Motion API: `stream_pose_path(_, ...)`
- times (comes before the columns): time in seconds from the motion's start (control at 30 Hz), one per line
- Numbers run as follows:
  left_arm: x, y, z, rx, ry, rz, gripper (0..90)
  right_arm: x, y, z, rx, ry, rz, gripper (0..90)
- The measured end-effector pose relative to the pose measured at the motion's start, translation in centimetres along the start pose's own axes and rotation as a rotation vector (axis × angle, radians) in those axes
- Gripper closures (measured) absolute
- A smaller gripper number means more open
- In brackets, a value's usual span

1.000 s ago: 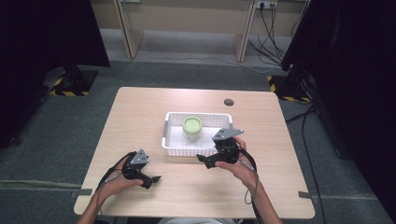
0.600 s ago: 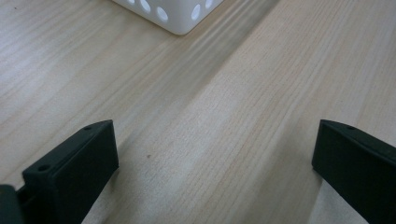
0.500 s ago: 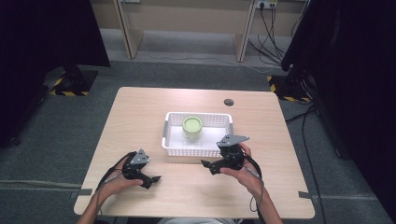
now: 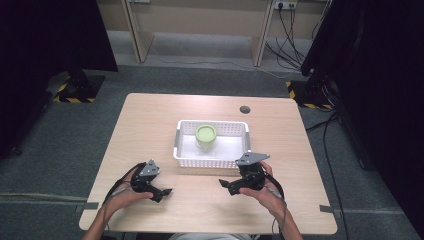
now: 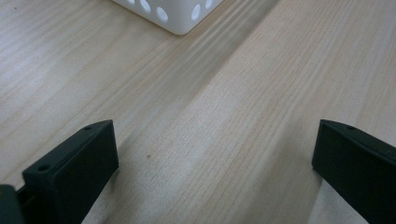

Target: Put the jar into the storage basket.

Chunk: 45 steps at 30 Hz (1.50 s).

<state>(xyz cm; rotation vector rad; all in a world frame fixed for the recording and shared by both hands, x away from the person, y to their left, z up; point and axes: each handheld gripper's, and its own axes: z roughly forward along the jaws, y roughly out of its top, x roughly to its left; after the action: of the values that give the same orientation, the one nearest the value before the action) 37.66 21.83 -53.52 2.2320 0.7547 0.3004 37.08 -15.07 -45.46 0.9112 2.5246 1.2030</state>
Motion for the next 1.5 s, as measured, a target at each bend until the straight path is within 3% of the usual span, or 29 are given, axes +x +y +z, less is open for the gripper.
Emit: stream_pose_path(1.5,0.0,0.0,0.0,0.000,0.000,0.000,0.0,1.3,-4.4,-1.3,0.023,0.007,0.032,5.5)
